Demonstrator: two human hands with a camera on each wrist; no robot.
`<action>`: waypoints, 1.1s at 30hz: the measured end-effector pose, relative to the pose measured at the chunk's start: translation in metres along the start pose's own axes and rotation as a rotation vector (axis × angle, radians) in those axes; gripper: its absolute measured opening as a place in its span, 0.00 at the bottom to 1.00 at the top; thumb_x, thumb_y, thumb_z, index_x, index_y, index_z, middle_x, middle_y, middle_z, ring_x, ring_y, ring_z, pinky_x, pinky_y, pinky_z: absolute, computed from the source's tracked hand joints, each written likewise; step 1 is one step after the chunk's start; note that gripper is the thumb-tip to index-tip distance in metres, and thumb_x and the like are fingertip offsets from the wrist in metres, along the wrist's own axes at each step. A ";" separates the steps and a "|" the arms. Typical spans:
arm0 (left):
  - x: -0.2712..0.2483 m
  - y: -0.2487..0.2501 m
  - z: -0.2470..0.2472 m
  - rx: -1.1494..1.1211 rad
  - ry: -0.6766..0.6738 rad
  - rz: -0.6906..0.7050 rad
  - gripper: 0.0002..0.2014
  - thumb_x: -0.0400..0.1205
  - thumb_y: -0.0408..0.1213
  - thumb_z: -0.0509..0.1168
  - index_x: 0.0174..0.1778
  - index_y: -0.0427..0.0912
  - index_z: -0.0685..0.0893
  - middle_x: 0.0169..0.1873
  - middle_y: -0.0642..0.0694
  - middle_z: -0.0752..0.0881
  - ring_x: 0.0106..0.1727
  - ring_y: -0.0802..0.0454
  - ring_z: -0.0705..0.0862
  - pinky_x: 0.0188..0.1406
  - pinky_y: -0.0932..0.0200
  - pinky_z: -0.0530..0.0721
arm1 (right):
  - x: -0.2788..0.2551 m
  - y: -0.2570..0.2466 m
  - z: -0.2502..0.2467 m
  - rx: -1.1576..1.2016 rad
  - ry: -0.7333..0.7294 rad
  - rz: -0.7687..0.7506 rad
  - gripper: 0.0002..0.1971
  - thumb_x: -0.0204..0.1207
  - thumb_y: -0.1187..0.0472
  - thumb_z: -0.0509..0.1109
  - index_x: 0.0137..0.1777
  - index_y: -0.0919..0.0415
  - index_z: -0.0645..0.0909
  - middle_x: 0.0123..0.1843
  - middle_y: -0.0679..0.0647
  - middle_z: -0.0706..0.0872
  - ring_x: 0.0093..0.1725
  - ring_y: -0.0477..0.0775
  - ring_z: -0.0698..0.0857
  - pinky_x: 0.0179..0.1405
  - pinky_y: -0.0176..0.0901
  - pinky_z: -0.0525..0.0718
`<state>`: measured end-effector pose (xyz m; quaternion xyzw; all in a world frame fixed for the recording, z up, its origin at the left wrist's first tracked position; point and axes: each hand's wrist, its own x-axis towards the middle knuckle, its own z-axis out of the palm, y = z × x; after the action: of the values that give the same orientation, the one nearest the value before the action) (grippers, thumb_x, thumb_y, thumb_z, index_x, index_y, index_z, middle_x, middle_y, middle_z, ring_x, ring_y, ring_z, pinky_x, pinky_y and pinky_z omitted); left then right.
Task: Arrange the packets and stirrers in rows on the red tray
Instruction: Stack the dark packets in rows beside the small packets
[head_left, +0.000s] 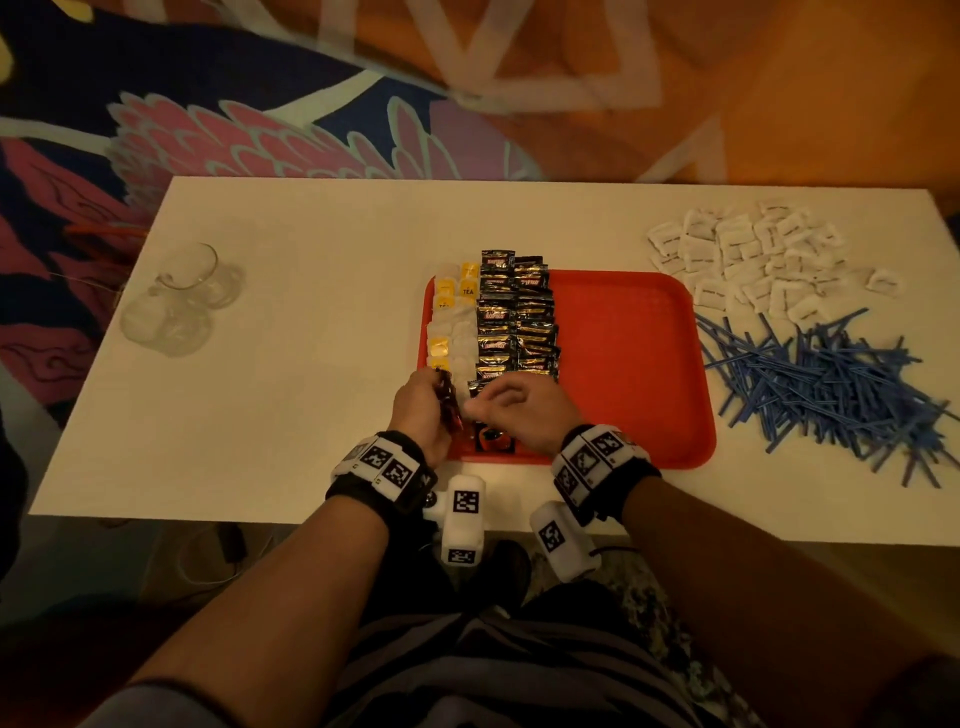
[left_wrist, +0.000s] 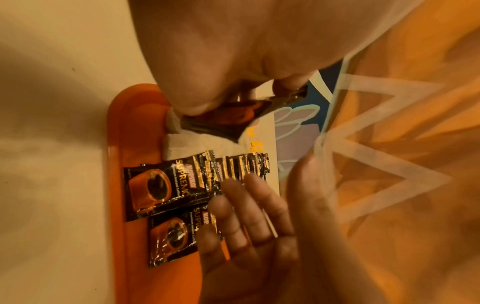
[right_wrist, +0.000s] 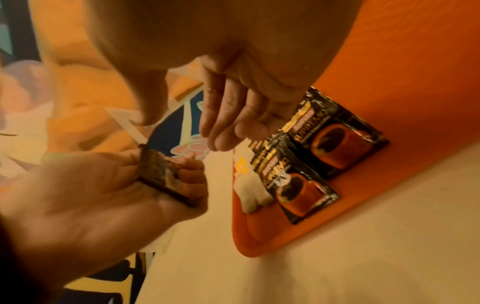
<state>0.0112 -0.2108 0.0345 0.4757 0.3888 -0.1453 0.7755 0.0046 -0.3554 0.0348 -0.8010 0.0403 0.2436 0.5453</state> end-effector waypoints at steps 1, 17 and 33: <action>-0.002 0.001 0.004 0.027 -0.015 0.011 0.11 0.84 0.33 0.56 0.45 0.37 0.83 0.35 0.40 0.85 0.37 0.45 0.85 0.40 0.50 0.84 | -0.001 -0.004 0.001 -0.009 -0.024 -0.003 0.11 0.67 0.51 0.82 0.46 0.53 0.87 0.40 0.46 0.90 0.41 0.43 0.89 0.38 0.34 0.84; -0.005 0.010 0.000 0.275 -0.094 0.281 0.07 0.82 0.29 0.70 0.42 0.43 0.79 0.33 0.41 0.87 0.30 0.44 0.87 0.25 0.55 0.84 | 0.004 -0.011 -0.018 -0.151 0.047 -0.008 0.08 0.70 0.61 0.81 0.49 0.53 0.89 0.46 0.49 0.90 0.45 0.45 0.88 0.35 0.31 0.79; 0.005 -0.010 0.002 0.522 -0.037 0.394 0.10 0.78 0.52 0.73 0.44 0.48 0.88 0.44 0.40 0.91 0.45 0.39 0.90 0.48 0.42 0.90 | 0.005 0.018 -0.016 -0.258 0.068 0.048 0.10 0.71 0.60 0.81 0.51 0.58 0.90 0.35 0.42 0.83 0.35 0.39 0.80 0.30 0.26 0.72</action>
<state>0.0098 -0.2170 0.0249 0.7219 0.2246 -0.0957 0.6475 0.0085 -0.3758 0.0217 -0.8711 0.0461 0.2326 0.4302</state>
